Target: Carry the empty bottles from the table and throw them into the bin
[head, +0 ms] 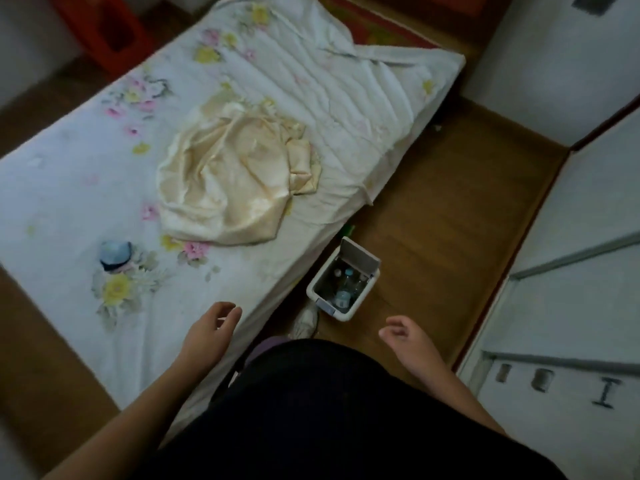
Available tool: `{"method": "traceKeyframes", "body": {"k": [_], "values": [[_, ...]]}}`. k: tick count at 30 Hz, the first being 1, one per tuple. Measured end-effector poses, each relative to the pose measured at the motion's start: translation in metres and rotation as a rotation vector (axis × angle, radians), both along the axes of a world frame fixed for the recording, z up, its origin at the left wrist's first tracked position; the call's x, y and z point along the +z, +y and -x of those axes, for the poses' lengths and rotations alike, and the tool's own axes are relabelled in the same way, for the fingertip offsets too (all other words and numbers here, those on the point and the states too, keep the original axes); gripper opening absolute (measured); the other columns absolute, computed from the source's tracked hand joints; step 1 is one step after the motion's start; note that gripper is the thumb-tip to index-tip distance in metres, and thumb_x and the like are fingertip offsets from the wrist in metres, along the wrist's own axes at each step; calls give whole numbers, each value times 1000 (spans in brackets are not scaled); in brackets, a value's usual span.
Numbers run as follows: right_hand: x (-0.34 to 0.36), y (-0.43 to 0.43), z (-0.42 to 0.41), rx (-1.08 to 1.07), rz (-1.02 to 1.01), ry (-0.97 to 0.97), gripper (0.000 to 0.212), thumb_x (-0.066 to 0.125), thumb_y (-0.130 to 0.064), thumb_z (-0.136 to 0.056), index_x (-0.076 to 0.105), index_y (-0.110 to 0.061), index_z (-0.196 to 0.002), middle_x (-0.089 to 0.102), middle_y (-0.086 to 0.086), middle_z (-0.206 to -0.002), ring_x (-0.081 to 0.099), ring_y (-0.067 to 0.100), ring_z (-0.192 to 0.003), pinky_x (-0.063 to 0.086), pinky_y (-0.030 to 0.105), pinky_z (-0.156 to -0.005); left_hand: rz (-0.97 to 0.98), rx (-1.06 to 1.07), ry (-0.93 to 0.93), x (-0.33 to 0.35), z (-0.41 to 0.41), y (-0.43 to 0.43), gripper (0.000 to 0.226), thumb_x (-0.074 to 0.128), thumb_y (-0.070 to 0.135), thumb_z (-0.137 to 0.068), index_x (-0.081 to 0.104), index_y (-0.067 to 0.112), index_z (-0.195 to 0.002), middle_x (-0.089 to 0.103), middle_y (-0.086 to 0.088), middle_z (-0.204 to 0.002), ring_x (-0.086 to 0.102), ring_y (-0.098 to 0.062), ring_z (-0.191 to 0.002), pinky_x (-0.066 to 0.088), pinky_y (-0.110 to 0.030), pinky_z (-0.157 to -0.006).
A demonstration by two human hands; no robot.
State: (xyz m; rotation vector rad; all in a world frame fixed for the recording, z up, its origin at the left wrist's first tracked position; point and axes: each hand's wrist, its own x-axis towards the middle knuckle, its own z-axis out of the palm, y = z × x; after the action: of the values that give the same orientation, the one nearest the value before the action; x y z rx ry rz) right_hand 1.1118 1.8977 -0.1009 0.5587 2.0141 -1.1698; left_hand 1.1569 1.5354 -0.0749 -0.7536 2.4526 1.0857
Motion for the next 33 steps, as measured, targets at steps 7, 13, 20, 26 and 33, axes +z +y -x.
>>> {"method": "traceKeyframes", "body": {"k": [7, 13, 20, 26, 33], "values": [[21, -16, 1, 379, 63, 3, 32, 63, -30, -95, 58, -21, -125, 63, -3, -113, 60, 6, -99, 48, 23, -71, -66, 387, -4, 9, -148, 15, 29, 52, 41, -101, 64, 20, -116, 69, -2, -107, 66, -22, -103, 52, -39, -86], [27, -78, -38, 759, 68, 106, 39, 63, -31, -95, 55, -19, -131, 61, -6, -113, 56, 3, -99, 47, 19, -75, -85, 761, -28, 10, -280, 30, 27, 50, 38, -103, 63, 22, -120, 63, 7, -106, 59, -15, -105, 42, -22, -76], [31, -166, -104, 1071, 25, 179, 33, 62, -32, -95, 56, -23, -127, 60, -8, -111, 58, 8, -102, 45, 19, -75, -134, 1090, -164, -11, -426, 38, 29, 47, 46, -102, 63, 24, -112, 64, 4, -110, 62, -19, -106, 48, -35, -88], [21, -221, -171, 1154, -27, 234, 35, 62, -32, -95, 61, -19, -127, 62, -13, -102, 58, 2, -93, 45, 20, -72, -62, 1287, -65, -12, -542, 29, 24, 49, 41, -102, 67, 28, -94, 72, 3, -94, 68, -18, -90, 55, -40, -83], [3, -275, -250, 1169, -116, 184, 42, 62, -35, -95, 58, -13, -131, 62, -2, -111, 59, 12, -100, 45, 27, -80, -243, 1290, -233, -26, -626, -12, 32, 44, 42, -104, 64, 20, -116, 68, -8, -119, 62, -26, -110, 43, -34, -88]]}}
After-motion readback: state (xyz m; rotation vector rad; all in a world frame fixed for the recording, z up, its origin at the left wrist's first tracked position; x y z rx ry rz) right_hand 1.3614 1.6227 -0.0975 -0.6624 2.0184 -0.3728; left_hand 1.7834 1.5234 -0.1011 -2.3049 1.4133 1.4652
